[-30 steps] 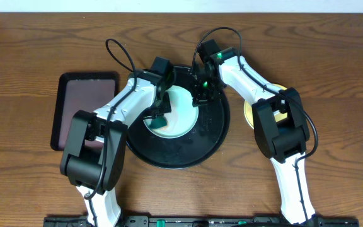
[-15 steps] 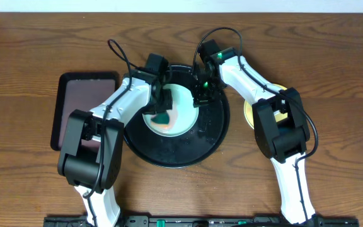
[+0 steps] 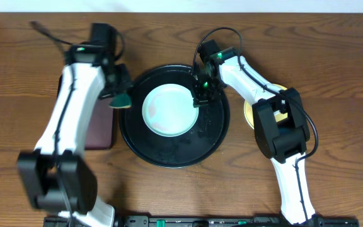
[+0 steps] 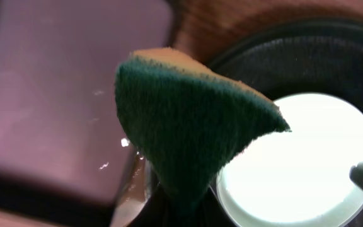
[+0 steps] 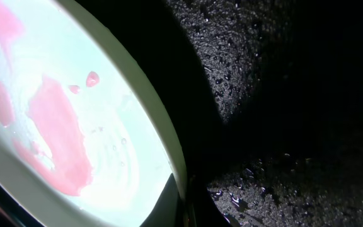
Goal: Clean dirty plates on tray and stack at the side
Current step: 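Withdraw the left gripper with the sponge to the small dark tray, then lift the pale green plate with the right gripper toward the stack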
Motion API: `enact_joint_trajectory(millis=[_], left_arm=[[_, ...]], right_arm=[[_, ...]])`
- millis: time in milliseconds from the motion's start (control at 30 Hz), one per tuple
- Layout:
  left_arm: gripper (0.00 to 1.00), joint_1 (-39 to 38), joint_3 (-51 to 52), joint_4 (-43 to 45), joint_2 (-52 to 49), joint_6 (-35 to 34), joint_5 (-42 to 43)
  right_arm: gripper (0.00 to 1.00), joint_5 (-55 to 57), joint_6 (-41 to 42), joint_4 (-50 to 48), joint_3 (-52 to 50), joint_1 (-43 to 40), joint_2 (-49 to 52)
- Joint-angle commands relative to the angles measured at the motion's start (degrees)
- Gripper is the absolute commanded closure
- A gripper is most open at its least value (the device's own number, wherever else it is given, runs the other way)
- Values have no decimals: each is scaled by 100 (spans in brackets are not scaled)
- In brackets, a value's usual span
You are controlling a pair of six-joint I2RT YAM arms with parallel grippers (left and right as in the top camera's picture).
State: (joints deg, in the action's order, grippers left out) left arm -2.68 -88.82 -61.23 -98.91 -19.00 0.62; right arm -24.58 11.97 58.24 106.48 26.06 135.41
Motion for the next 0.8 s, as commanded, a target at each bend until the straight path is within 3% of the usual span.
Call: enact_joint_trajectory(millis=[0,433,767], left_arm=[[93,323,-94,-341,157,402,-116],[92,1425,52,42,-140,396,-127],[92,1526,52,46,-142,398,-129]], right_arm=[[99,898,90,131,-168,177,-275],[99,5633,433,350,-168,1611,-2149],[99,8555,433,588,-170,2905,-2358]])
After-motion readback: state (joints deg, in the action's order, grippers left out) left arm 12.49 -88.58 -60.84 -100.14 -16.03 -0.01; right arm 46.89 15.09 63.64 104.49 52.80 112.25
